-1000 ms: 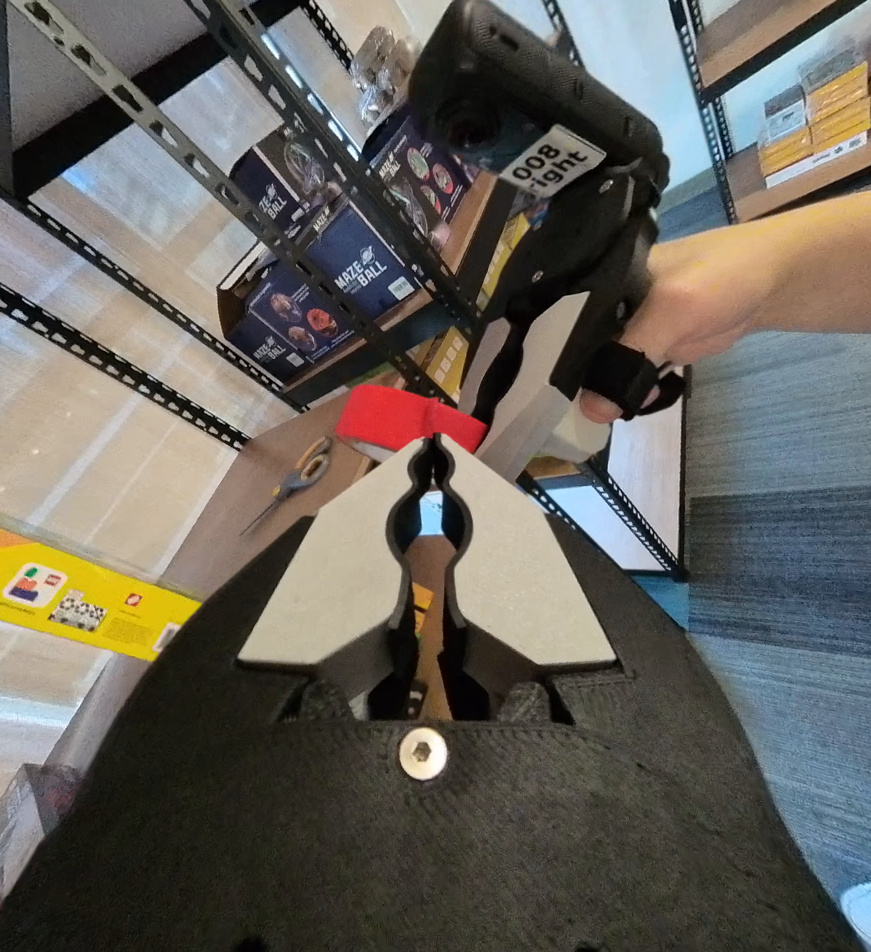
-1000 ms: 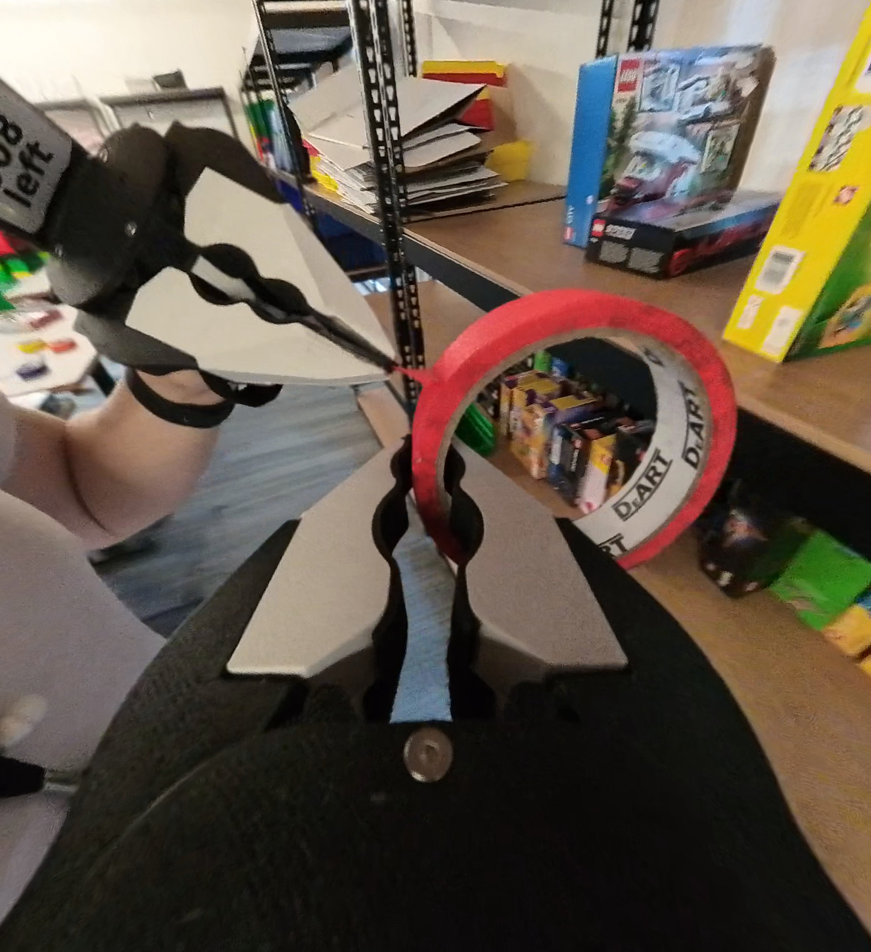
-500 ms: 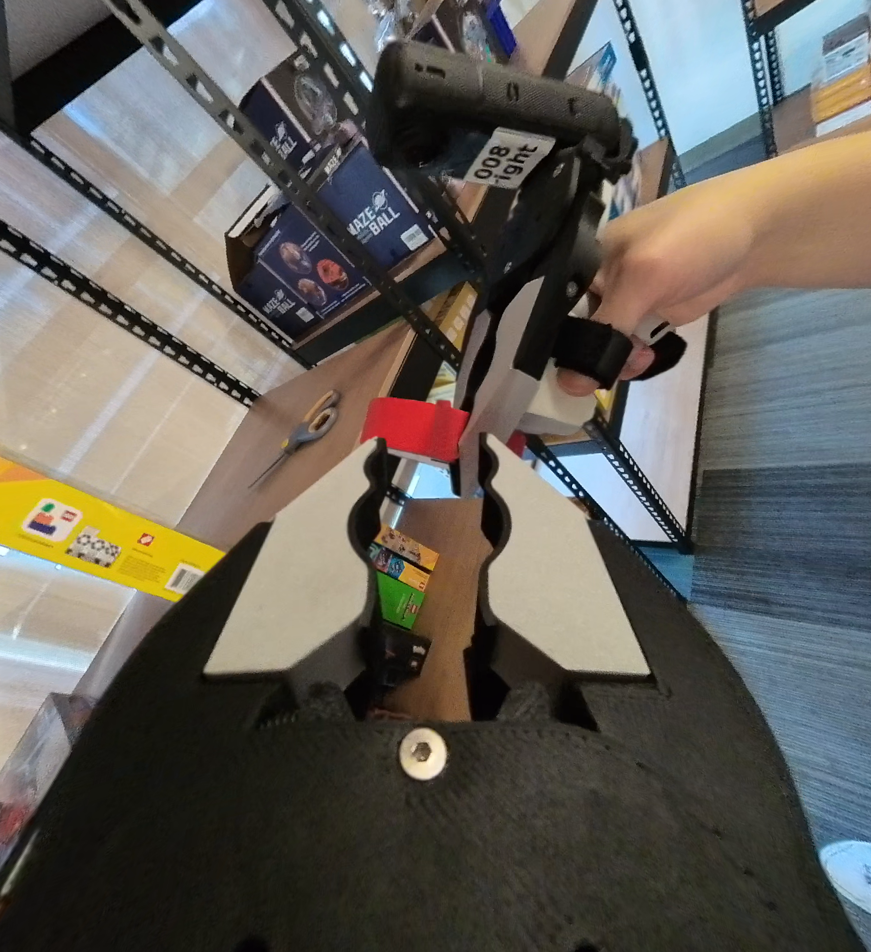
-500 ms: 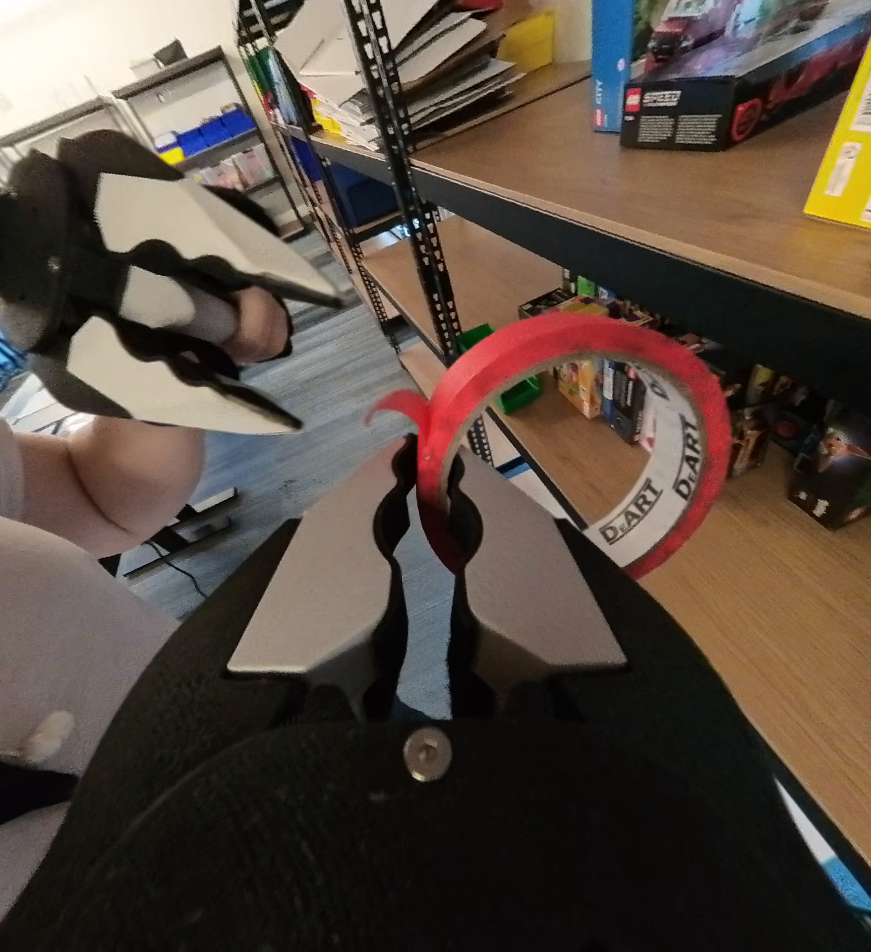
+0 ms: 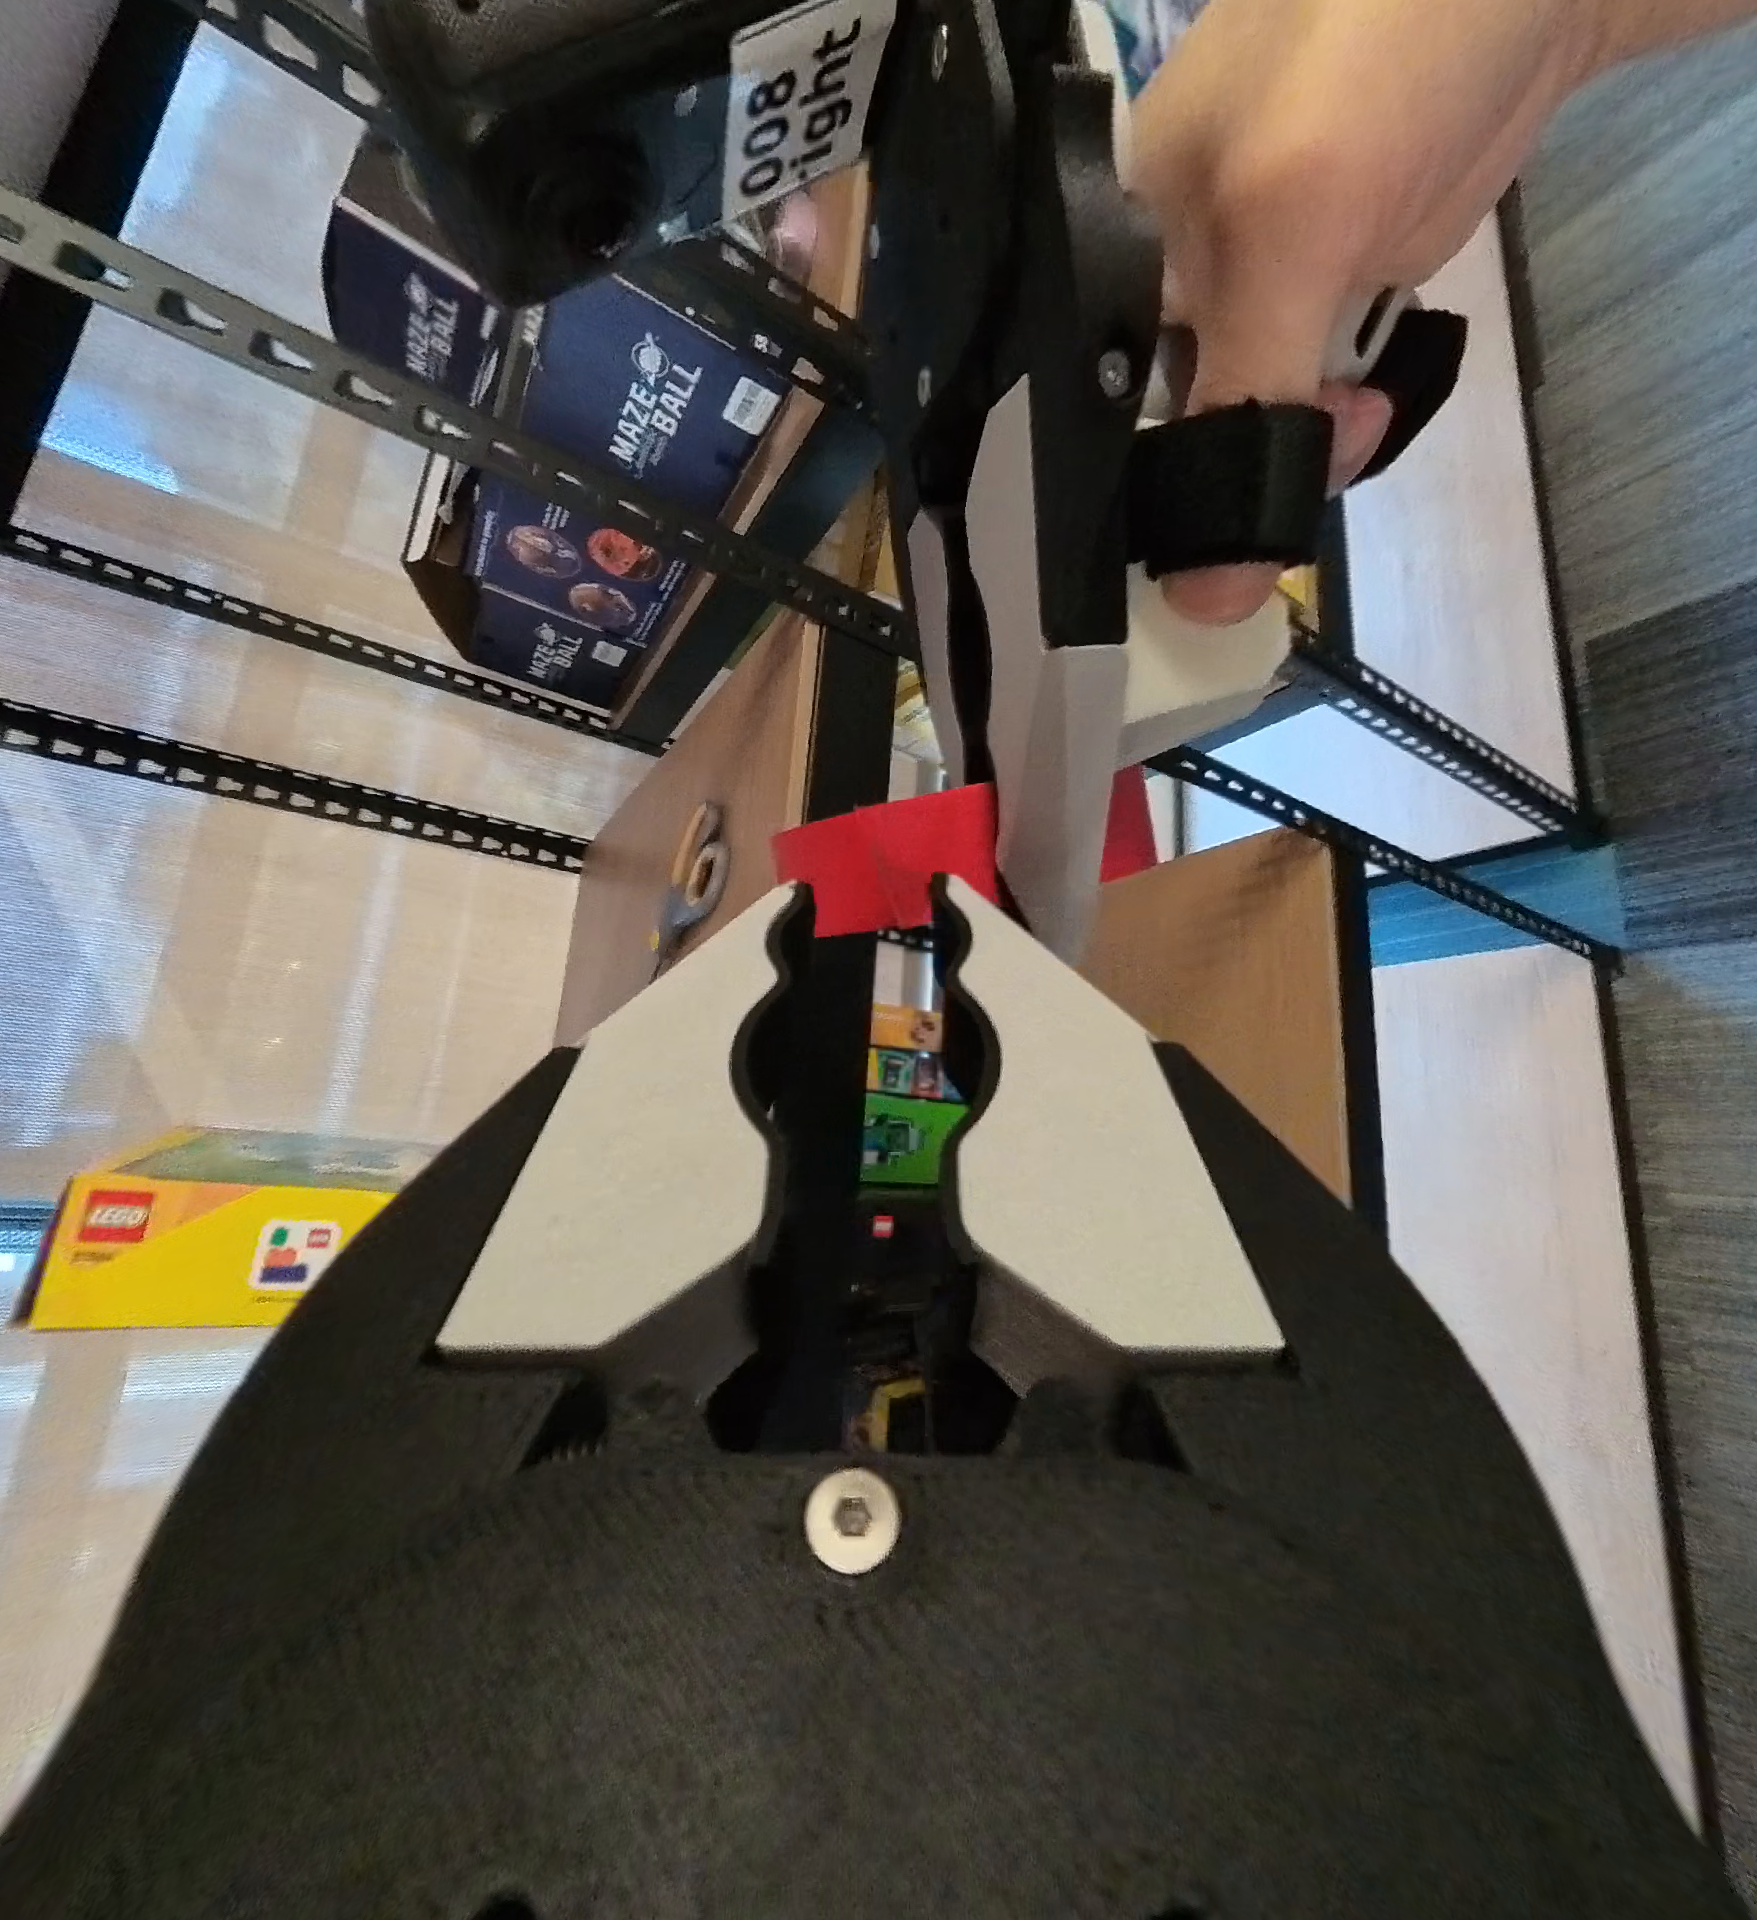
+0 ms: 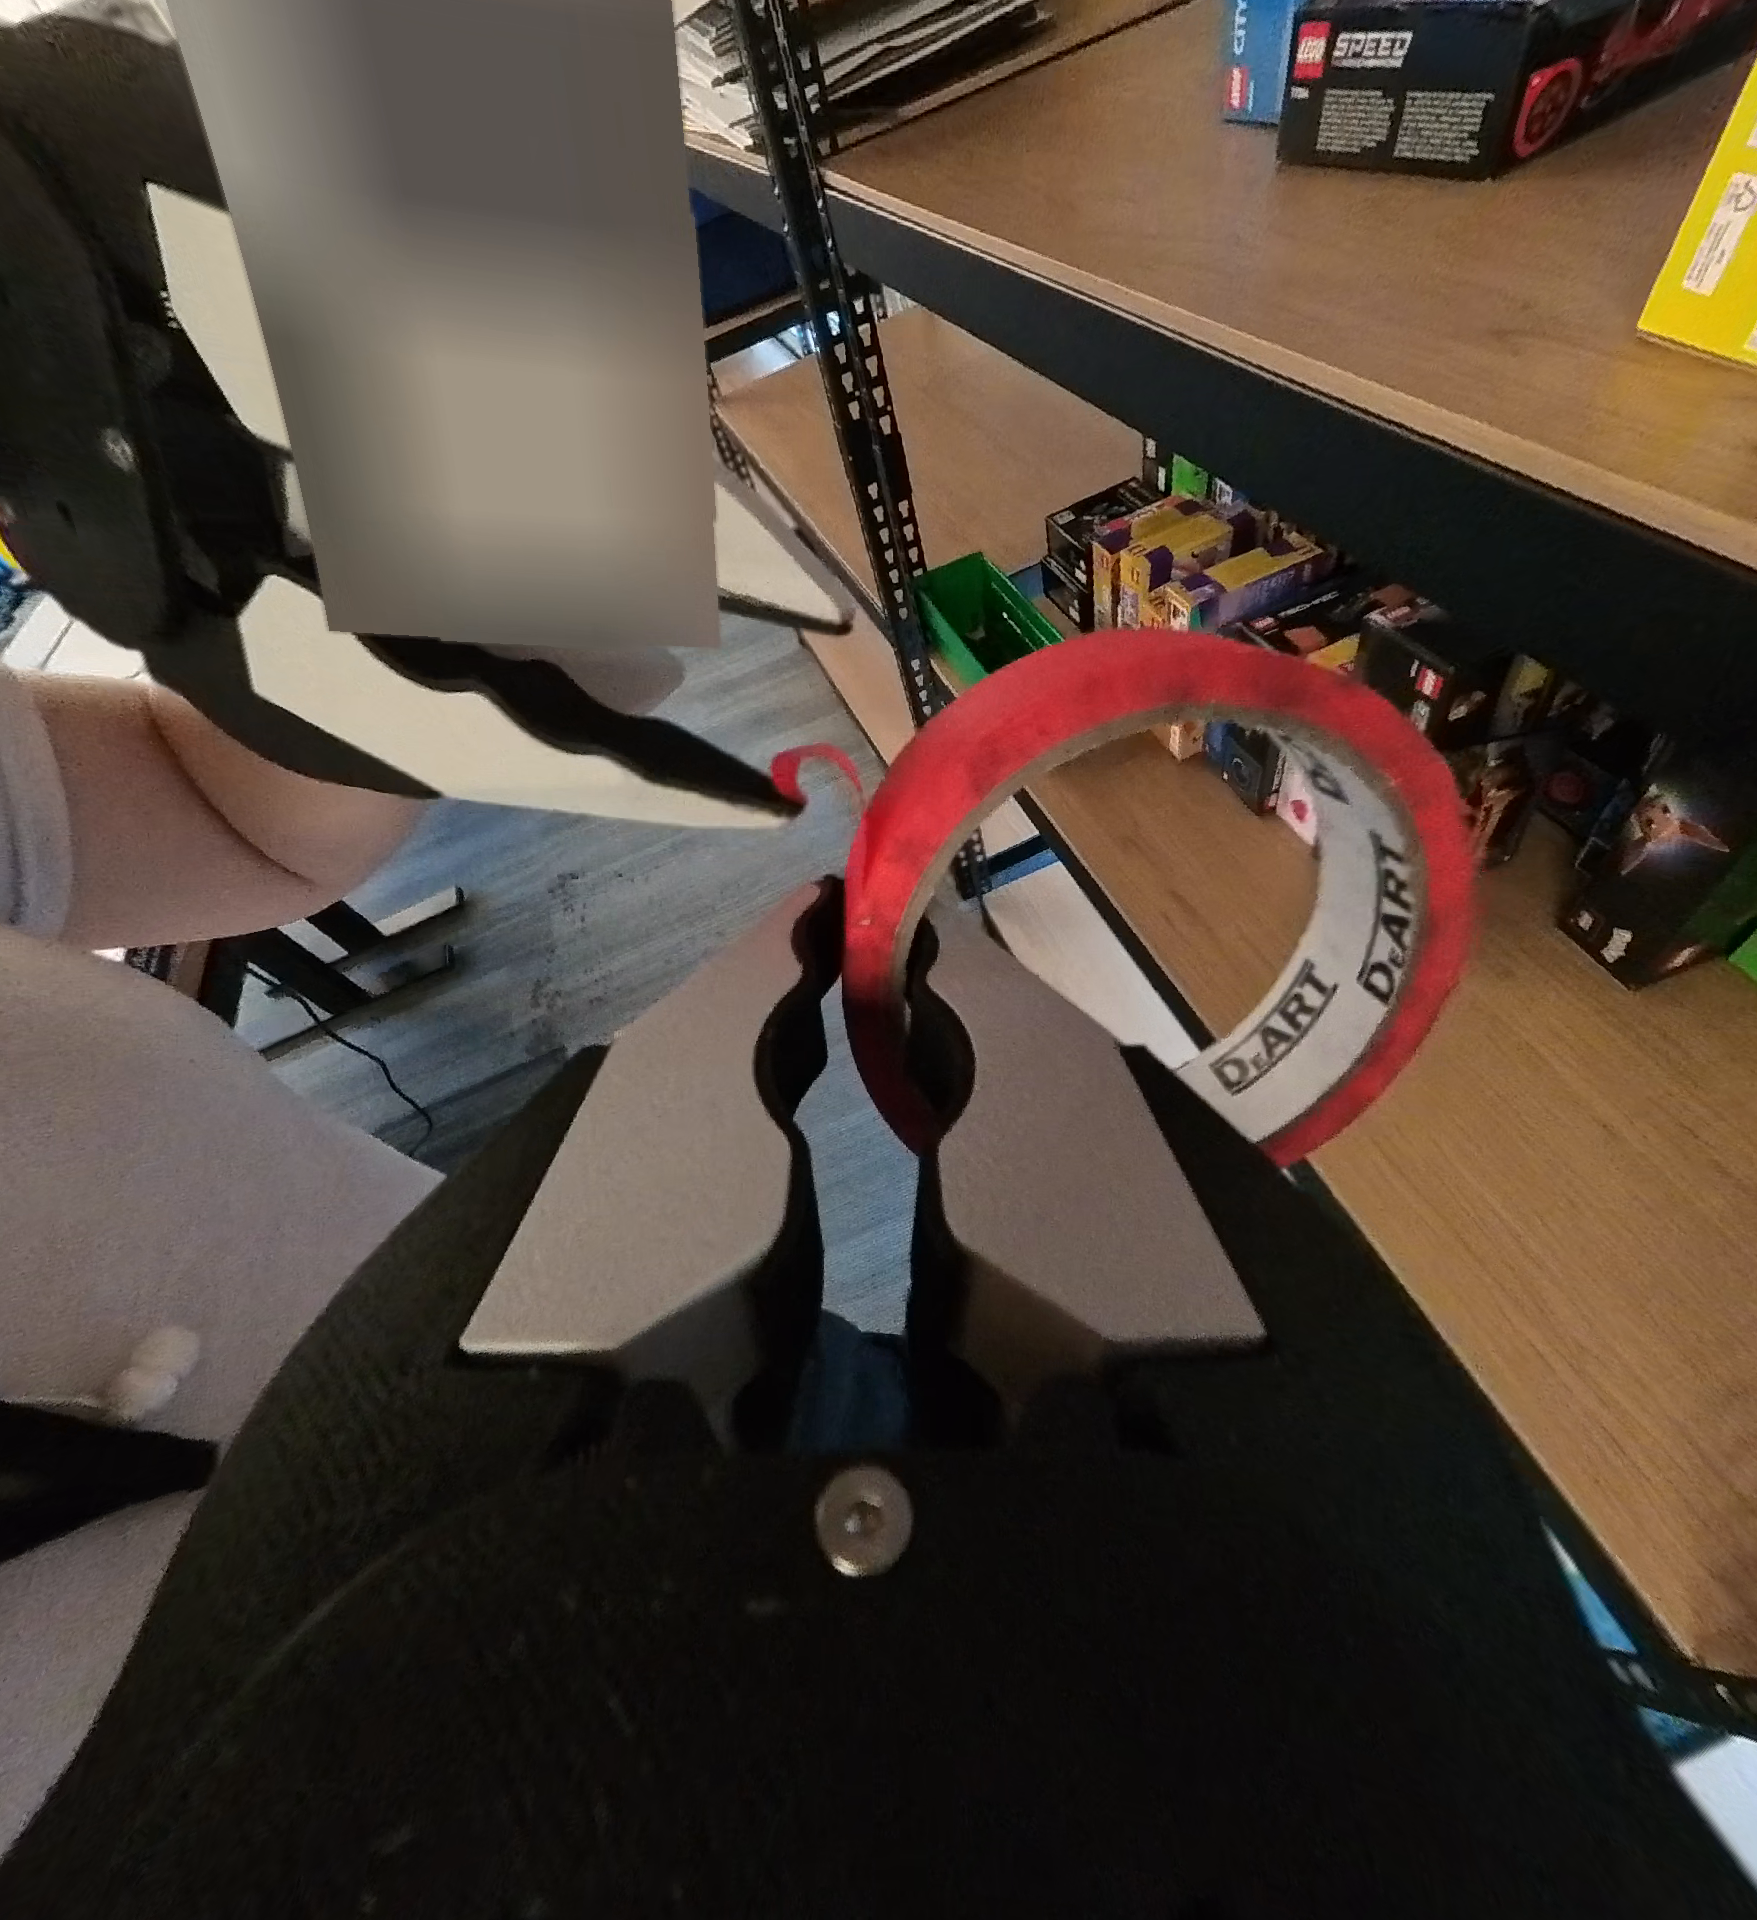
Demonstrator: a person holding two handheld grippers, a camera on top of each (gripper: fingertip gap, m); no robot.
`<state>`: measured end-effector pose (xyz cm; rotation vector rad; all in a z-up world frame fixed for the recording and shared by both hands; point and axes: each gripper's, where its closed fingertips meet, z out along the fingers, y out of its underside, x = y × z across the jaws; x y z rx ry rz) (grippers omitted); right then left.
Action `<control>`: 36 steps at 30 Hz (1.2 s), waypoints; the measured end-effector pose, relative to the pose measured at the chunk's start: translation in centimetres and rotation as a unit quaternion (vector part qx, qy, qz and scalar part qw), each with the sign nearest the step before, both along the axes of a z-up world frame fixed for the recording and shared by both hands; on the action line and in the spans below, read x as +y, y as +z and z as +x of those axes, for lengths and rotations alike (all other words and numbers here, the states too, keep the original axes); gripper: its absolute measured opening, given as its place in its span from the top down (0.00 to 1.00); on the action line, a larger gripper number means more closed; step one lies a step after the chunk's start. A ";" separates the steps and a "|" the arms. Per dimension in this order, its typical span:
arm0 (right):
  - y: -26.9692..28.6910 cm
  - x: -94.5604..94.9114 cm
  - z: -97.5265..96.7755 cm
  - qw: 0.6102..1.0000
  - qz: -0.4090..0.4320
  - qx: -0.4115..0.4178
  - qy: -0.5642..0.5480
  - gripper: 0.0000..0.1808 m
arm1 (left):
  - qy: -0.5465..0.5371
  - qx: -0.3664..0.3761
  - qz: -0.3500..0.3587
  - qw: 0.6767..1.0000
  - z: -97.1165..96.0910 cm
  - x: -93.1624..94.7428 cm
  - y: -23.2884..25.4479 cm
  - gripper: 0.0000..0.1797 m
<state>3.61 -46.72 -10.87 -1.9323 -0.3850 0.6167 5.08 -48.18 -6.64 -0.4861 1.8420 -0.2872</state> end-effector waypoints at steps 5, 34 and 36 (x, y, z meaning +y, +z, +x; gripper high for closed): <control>-0.3 0.4 1.3 0.999 -0.006 0.024 -0.023 0.96 | 0.009 -0.004 -0.062 0.998 0.8 -0.4 -0.2 0.94; 0.1 2.5 4.4 0.997 0.019 0.020 -0.067 0.96 | 0.091 -0.026 -0.183 0.979 4.2 1.8 -0.9 1.00; -0.1 2.4 4.3 0.998 0.015 0.028 -0.061 0.96 | 0.084 -0.012 -0.172 0.981 4.1 1.7 -1.2 1.00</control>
